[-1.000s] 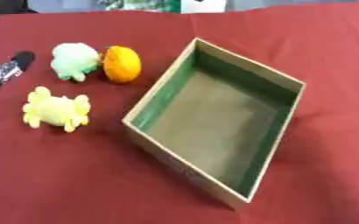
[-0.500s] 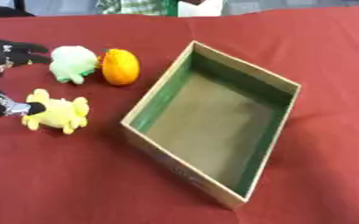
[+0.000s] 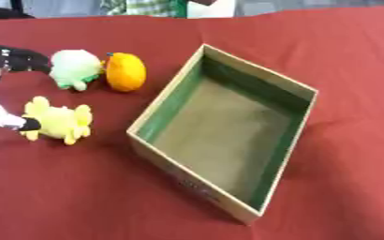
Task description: Pick up objects on the table and place them in the box.
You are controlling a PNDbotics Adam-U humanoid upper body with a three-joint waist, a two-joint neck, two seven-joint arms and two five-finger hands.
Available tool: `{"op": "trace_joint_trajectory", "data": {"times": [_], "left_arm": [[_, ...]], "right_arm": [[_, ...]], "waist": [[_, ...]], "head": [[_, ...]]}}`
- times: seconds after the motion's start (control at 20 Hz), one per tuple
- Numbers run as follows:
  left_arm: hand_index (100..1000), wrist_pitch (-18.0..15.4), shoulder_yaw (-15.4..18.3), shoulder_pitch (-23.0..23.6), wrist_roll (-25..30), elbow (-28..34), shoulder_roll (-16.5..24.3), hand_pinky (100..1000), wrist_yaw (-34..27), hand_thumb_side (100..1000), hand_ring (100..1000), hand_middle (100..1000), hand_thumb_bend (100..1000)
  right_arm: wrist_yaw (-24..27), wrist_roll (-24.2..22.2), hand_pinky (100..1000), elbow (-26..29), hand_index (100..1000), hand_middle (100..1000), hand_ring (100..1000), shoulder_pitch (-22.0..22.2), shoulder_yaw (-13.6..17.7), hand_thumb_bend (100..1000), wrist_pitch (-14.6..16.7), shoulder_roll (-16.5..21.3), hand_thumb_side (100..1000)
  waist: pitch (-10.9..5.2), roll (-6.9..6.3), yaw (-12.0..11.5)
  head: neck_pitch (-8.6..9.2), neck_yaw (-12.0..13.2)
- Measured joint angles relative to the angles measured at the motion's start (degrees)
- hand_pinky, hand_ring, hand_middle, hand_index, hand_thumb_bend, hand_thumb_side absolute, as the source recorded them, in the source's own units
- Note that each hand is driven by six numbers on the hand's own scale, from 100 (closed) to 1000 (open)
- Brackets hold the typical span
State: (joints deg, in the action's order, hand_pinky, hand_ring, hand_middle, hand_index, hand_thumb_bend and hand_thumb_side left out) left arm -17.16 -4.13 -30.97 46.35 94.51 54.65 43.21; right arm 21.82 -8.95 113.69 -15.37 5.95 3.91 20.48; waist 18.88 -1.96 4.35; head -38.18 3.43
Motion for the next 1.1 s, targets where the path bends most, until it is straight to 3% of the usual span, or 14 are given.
{"op": "trace_joint_trajectory", "data": {"times": [0.35, 1.1], "left_arm": [[1000, 0.35, -1.77, -1.97, 0.35, -3.98, -2.08, 817, 5.68, 807, 898, 927, 611], [1000, -0.36, -4.69, -2.43, -0.36, -10.04, -4.82, 805, 10.0, 825, 891, 922, 647]], "right_arm": [[0.0, -0.24, 831, 0.0, 908, 525, 744, 0.05, -0.03, 100, -0.05, -0.04, 654], [-0.07, -0.36, 832, 0.0, 910, 524, 744, 0.25, -0.05, 100, -0.26, -0.53, 644]], "waist": [[0.0, 0.07, 0.36], [0.15, 0.15, 0.72]], "head": [[0.42, 0.02], [0.51, 0.07]]}}
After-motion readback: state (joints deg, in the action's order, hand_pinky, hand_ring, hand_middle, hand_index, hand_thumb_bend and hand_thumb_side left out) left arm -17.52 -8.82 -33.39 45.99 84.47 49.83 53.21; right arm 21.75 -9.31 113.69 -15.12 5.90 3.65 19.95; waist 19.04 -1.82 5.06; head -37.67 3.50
